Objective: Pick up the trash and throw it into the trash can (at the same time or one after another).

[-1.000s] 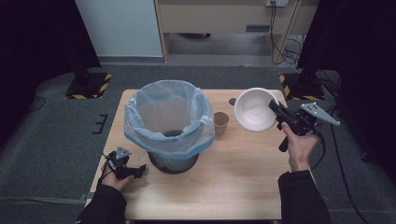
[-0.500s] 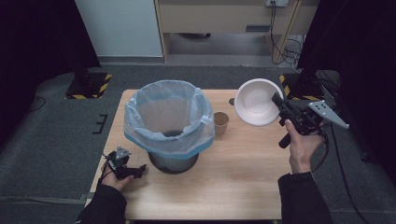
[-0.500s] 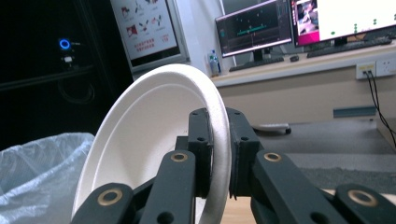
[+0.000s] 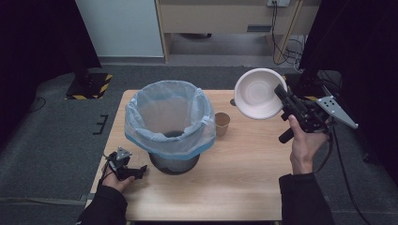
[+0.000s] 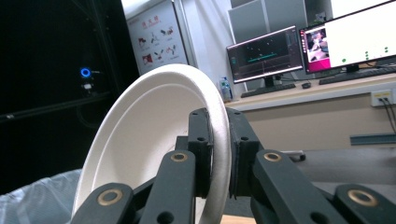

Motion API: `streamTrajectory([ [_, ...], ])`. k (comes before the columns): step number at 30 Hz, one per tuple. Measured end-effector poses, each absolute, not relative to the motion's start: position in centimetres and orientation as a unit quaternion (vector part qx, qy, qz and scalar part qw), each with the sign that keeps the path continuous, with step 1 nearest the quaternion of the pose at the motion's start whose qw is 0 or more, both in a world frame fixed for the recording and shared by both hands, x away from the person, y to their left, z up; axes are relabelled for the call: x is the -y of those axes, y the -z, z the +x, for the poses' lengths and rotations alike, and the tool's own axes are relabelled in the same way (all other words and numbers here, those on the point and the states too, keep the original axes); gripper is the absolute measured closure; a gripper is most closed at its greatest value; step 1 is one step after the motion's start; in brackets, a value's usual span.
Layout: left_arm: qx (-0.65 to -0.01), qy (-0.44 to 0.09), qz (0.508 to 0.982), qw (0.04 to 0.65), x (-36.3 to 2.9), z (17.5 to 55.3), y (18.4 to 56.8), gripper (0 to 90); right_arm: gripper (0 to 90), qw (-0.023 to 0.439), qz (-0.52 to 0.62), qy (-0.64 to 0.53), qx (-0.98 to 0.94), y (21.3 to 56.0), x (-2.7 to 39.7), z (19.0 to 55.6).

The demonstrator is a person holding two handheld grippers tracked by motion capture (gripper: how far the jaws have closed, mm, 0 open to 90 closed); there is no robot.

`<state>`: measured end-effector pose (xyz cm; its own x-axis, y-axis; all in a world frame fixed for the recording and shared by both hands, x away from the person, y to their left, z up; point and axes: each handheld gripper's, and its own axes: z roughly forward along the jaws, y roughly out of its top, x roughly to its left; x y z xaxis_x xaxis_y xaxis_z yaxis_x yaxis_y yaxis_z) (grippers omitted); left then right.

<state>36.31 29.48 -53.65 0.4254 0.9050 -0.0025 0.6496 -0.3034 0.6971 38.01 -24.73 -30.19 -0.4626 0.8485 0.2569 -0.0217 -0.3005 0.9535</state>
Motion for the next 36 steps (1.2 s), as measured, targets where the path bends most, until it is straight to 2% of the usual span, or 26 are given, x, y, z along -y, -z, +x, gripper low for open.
streamTrajectory([
  [23, -0.497, -0.201, 0.782, 0.318, -29.5, 36.3, 53.7, 0.0, 82.5, 0.302, 0.347, -0.714, -0.527, 25.0, 18.4, 38.7],
  [36, -0.497, -0.2, 0.782, 0.318, -29.5, 36.3, 53.6, 0.0, 82.5, 0.28, 0.327, -0.718, -0.547, 24.2, 13.9, 39.8],
])
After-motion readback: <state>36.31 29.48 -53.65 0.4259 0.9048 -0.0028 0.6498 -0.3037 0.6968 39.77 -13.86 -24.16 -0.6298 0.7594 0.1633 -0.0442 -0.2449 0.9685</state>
